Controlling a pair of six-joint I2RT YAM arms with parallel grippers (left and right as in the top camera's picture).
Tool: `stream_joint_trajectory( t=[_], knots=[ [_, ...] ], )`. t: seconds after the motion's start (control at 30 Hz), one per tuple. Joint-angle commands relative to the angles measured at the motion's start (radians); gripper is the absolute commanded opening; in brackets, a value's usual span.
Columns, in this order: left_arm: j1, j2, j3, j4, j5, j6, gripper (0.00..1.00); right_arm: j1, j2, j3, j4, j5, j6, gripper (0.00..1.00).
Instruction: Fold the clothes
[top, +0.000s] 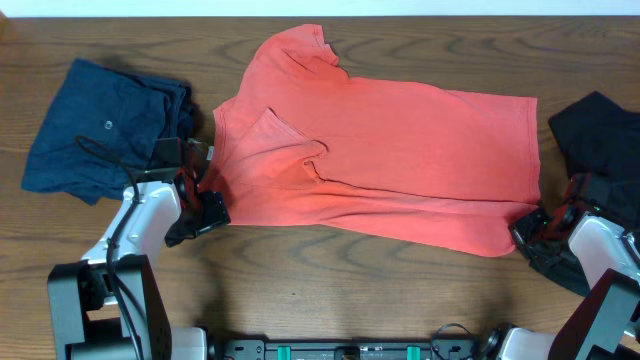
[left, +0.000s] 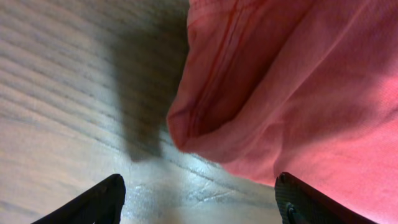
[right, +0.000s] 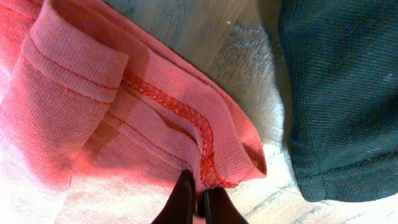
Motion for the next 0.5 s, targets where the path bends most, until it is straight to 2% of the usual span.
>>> stream_joint_trajectory(
  t=[0.0, 0.33, 0.37, 0.43, 0.47],
  knots=[
    [0.002, 0.016, -0.009, 0.011, -0.01, 0.017, 0.79, -0.003, 0.038, -0.024, -0.002, 0.007, -0.006, 0.01],
    [0.002, 0.115, -0.028, 0.113, -0.016, 0.016, 0.77, -0.003, 0.038, -0.023, -0.024, 0.01, -0.032, 0.01],
    [0.002, 0.132, -0.034, 0.134, -0.016, 0.016, 0.73, -0.003, 0.038, -0.023, -0.026, 0.01, -0.032, 0.01],
    [0.002, 0.157, -0.035, 0.142, -0.015, 0.016, 0.5, -0.003, 0.037, -0.023, -0.034, 0.01, -0.032, 0.01],
    [0.002, 0.165, -0.035, 0.136, -0.015, 0.016, 0.36, -0.003, 0.036, -0.022, -0.041, 0.01, -0.032, 0.01]
  ],
)
